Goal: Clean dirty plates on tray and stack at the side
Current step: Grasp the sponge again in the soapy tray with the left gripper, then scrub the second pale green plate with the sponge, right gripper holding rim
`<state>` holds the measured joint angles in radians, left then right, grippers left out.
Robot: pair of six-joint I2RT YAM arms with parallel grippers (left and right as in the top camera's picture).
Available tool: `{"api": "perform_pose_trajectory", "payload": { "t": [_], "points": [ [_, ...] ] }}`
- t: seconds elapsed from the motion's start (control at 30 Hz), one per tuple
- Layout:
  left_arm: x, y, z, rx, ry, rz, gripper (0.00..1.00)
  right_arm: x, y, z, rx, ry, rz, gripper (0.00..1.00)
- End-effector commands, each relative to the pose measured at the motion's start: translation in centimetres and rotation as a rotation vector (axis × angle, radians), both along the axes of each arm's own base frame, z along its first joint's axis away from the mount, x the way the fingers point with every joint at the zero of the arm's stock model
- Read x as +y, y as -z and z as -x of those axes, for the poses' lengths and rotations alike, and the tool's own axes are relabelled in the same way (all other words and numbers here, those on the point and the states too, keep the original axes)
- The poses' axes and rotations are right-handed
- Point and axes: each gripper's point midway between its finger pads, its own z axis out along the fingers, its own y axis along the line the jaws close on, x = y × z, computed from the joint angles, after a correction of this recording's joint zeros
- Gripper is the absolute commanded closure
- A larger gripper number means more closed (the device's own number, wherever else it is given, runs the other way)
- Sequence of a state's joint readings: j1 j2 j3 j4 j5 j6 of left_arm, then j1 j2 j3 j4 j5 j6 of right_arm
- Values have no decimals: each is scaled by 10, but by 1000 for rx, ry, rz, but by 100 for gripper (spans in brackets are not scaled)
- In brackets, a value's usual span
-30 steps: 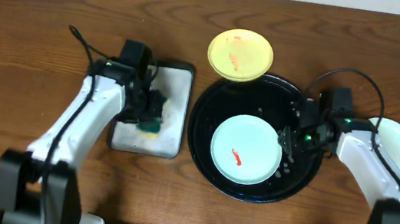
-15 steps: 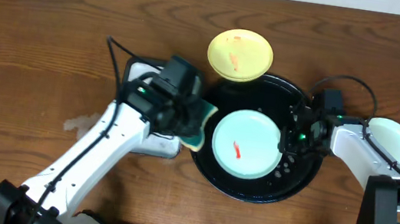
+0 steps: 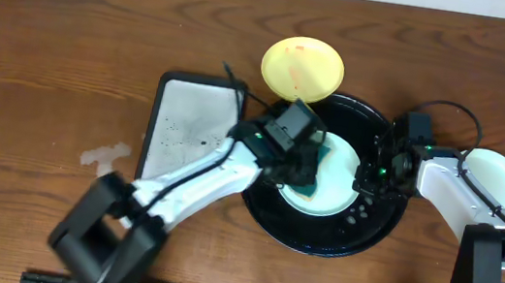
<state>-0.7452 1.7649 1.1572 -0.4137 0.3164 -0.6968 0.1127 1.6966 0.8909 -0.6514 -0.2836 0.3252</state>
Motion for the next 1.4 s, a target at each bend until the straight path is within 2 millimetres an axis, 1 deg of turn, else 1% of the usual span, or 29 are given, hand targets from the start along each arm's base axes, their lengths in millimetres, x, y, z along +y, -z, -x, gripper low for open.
{"api": "perform_pose_trajectory", "payload": {
  "t": [0.0, 0.07, 0.13, 0.2, 0.23, 0.3, 0.33, 0.37, 0.4, 0.43, 0.5, 0.57, 0.6, 0.67, 0.7, 0.77, 0.8, 0.87, 0.93, 1.03, 1.1, 1.27, 1.3, 1.37],
  "points": [
    [-23, 26, 1, 48, -7, 25, 93, -12, 3, 3, -27, -114, 84, 99],
    [-29, 42, 0, 51, 1, 23, 93, -12, 3, 2, -32, -128, 84, 99],
    [-28, 62, -3, 58, -6, -5, 93, -12, 3, 2, -37, -140, 85, 99],
    [-14, 81, -8, 33, 1, -89, 93, -12, 3, 2, -38, -147, 86, 99],
    [-6, 86, -9, 24, -1, -129, 93, -12, 3, 2, -37, -146, 86, 99],
    [25, 96, -13, -7, -47, -288, 93, -12, 3, 2, -37, -146, 86, 99],
    [43, 97, -16, -34, -72, -374, 93, -12, 3, 2, -37, -146, 86, 99],
    [57, 96, -18, -57, -89, -441, 93, -12, 3, 2, -37, -146, 86, 99],
    [70, 94, -21, -82, -105, -510, 93, -12, 3, 2, -37, -146, 86, 99],
    [88, 89, -24, -117, -121, -601, 93, -12, 3, 2, -37, -147, 87, 99],
    [103, 82, -26, -148, -118, -683, 93, -13, 4, 2, -37, -146, 90, 99],
    [110, 78, -28, -161, -112, -723, 93, -13, 4, 2, -37, -147, 90, 99],
    [110, 77, -28, -161, -113, -725, 93, -13, 4, 2, -38, -151, 91, 99],
    [104, 78, -28, -151, -111, -696, 92, -13, 4, 2, -39, -153, 91, 99],
    [97, 79, -27, -137, -105, -659, 92, -13, 4, 2, -39, -153, 91, 99],
    [73, 84, -20, -81, -81, -534, 93, -13, 4, 2, -39, -153, 91, 99],
    [56, 85, -16, -45, -71, -445, 93, -13, 4, 2, -39, -153, 91, 99],
    [28, 83, -11, 16, -71, -302, 93, -13, 4, 2, -39, -153, 91, 99],
    [1, 76, -5, 91, -103, -152, 93, -13, 4, 2, -39, -154, 91, 99],
    [-24, 68, -5, 122, -116, -37, 93, -13, 4, 2, -39, -154, 90, 99],
    [-40, 68, -1, 126, -94, 14, 93, -13, 4, 3, -36, -154, 90, 99],
    [-58, 75, 14, 184, -47, 67, 93, -13, 4, 4, -32, -154, 91, 99],
    [-62, 78, 21, 207, -26, 79, 93, -13, 4, 4, -32, -154, 91, 99],
    [-65, 83, 29, 237, -6, 80, 93, -13, 4, 4, -31, -154, 91, 99]
  ]
}}
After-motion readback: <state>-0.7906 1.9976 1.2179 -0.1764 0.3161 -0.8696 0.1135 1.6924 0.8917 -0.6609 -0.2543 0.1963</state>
